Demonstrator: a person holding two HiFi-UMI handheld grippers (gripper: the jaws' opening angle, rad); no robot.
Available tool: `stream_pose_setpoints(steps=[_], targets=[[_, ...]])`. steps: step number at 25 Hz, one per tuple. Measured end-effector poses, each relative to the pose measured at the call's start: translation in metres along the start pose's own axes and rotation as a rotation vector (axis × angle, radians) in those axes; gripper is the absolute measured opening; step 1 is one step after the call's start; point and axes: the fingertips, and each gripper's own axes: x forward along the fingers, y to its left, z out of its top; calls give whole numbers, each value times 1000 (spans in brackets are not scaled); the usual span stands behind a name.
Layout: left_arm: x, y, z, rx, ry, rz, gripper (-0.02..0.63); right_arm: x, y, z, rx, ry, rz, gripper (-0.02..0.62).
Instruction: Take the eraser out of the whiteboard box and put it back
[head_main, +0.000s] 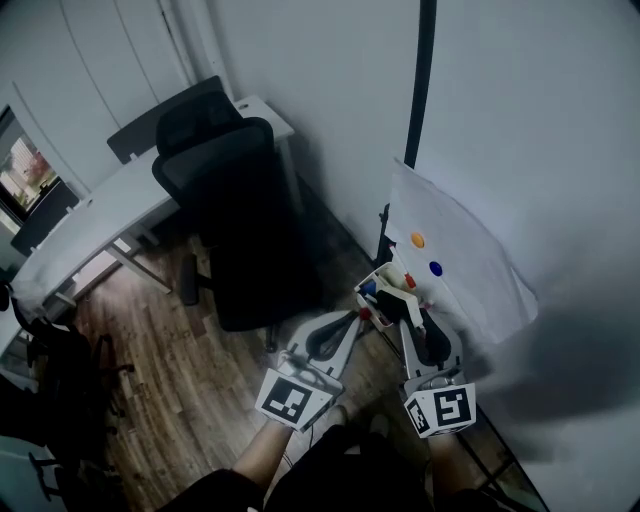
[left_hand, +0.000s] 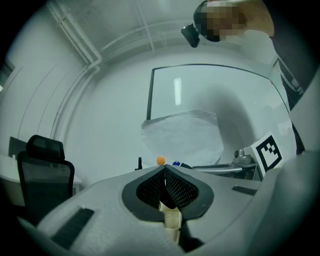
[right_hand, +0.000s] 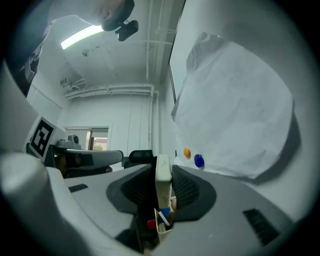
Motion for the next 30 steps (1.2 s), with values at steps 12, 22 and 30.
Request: stream_pose_setpoints(steps=[12,22,30], targets=[[14,15,-34,-38,56,-8,5,21,-4,-38,-34,100,-2,114],[19,21,-69,-77,106,-5,5,38,-10,-86,-73,198,-3,114],[15,22,-77,-92,126,2,5,43,-10,-96,-40,212,23,142]])
